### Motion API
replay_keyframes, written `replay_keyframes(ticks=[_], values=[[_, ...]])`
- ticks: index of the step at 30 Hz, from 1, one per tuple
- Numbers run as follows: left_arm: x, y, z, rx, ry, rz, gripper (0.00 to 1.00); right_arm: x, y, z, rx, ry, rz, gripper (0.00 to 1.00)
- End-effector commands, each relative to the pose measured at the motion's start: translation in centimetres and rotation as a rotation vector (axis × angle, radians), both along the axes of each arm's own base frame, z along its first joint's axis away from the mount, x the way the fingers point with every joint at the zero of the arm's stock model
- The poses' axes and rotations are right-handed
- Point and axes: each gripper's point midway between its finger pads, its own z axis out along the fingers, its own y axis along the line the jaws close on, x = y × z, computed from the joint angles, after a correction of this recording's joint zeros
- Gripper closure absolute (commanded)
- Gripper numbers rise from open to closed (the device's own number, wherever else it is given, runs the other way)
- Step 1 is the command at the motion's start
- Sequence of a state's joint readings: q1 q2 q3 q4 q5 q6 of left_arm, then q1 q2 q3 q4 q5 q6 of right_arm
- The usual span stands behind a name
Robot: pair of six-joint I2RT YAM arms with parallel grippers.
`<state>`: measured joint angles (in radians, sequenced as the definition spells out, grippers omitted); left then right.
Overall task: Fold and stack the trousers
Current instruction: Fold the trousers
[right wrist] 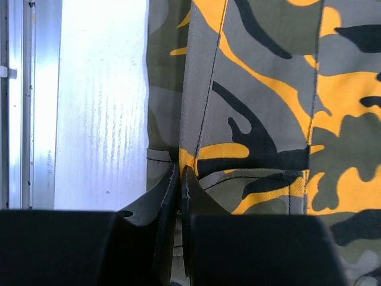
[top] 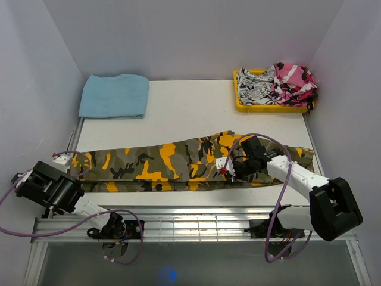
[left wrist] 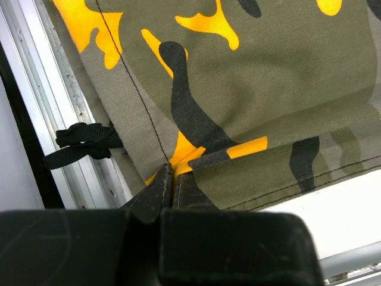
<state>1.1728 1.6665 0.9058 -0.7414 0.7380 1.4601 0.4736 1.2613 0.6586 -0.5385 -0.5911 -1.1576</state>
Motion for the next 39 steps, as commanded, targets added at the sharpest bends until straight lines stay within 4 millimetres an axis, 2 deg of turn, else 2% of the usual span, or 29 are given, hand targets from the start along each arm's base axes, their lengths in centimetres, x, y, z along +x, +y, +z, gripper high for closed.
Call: replay_keyframes(ticks=[1, 2, 4, 8, 9, 10, 12, 14, 16, 18, 20, 21, 23, 24, 26, 29, 30, 31, 32, 33, 34, 35, 36, 37, 38, 39], values=[[-0.7, 10.7, 2.6, 0.454, 0.009, 0.015, 1.00, -1.9, -5.5, -3.4, -0.264, 0.092, -0.086, 0.92], [-0.6, 10.8, 2.4, 0.449, 0.008, 0.011, 1.00, -1.7, -5.4, -3.2, -0.261, 0.088, -0.085, 0.92], [0.3, 11.0, 3.6, 0.447, -0.035, 0.010, 1.00, -1.2, -5.1, -2.9, -0.258, 0.086, -0.092, 0.92], [3.2, 10.9, 8.5, 0.459, -0.138, -0.006, 1.00, 0.5, -3.9, -0.2, -0.216, 0.059, -0.102, 0.92], [4.0, 10.7, 10.1, 0.475, -0.164, -0.012, 1.00, 0.9, -3.5, 1.1, -0.200, 0.049, -0.101, 0.92], [4.7, 11.1, 11.9, 0.501, -0.198, -0.014, 1.00, 0.9, -3.2, 1.7, -0.183, 0.053, -0.100, 0.92], [5.3, 11.1, 13.9, 0.512, -0.225, -0.019, 1.00, 1.1, -2.8, 3.1, -0.161, 0.039, -0.096, 0.92], [5.6, 11.8, 16.0, 0.548, -0.242, -0.016, 1.00, 0.5, -2.9, 3.5, -0.158, 0.054, -0.089, 0.92], [5.2, 11.8, 16.1, 0.575, -0.217, -0.054, 1.00, -0.5, -3.2, 3.3, -0.160, 0.062, -0.078, 0.92], [4.4, 11.9, 15.2, 0.594, -0.180, -0.077, 1.00, -1.1, -3.4, 3.0, -0.157, 0.065, -0.068, 0.92], [3.6, 11.9, 14.2, 0.651, -0.141, -0.140, 1.00, -2.4, -3.7, 1.6, -0.170, 0.097, -0.055, 0.92], [2.7, 11.5, 12.4, 0.641, -0.095, -0.153, 1.00, -2.9, -3.8, 1.1, -0.176, 0.106, -0.049, 0.92], [1.7, 11.2, 10.4, 0.659, -0.044, -0.212, 1.00, -4.1, -4.0, -0.6, -0.190, 0.129, -0.031, 0.92], [0.7, 10.6, 8.4, 0.638, 0.001, -0.225, 1.00, -4.5, -3.9, -1.2, -0.198, 0.141, -0.025, 0.92], [-0.1, 10.2, 6.1, 0.624, 0.048, -0.259, 1.00, -5.3, -3.8, -2.7, -0.219, 0.144, 0.001, 0.92], [-1.6, 9.6, 2.5, 0.584, 0.141, -0.293, 1.00, -5.8, -3.6, -3.9, -0.243, 0.167, 0.012, 0.92], [-2.0, 9.6, 1.8, 0.579, 0.164, -0.297, 1.00, -5.6, -3.3, -4.2, -0.247, 0.179, 0.004, 0.92], [-2.6, 9.7, 1.3, 0.576, 0.199, -0.297, 0.71, -5.5, -3.1, -4.2, -0.247, 0.186, -0.001, 0.88], [-2.8, 9.4, 1.3, 0.560, 0.205, -0.297, 0.59, -5.0, -2.7, -4.0, -0.245, 0.194, -0.005, 0.80], [-3.0, 9.0, 1.4, 0.540, 0.205, -0.300, 0.54, -5.1, -2.6, -3.7, -0.248, 0.209, -0.005, 0.74], [-2.3, 9.2, 2.8, 0.543, 0.165, -0.313, 0.49, -5.0, -2.3, -3.3, -0.238, 0.214, -0.003, 0.70], [-3.2, 7.1, 2.9, 0.443, 0.160, -0.337, 0.46, -4.8, -2.1, -2.8, -0.230, 0.206, -0.006, 0.67], [-3.0, 6.5, 3.9, 0.431, 0.137, -0.372, 0.42, -4.3, -1.8, -2.1, -0.216, 0.187, -0.006, 0.61], [-2.5, 6.9, 5.9, 0.443, 0.112, -0.383, 0.38, -4.5, -1.8, -1.5, -0.216, 0.198, -0.007, 0.49], [-2.2, 6.0, 6.8, 0.416, 0.078, -0.402, 0.24, -4.3, -1.7, -0.8, -0.207, 0.190, -0.016, 0.44], [-2.8, 3.8, 7.7, 0.340, 0.073, -0.431, 0.22, -3.8, -1.3, 0.4, -0.192, 0.171, -0.019, 0.37]])
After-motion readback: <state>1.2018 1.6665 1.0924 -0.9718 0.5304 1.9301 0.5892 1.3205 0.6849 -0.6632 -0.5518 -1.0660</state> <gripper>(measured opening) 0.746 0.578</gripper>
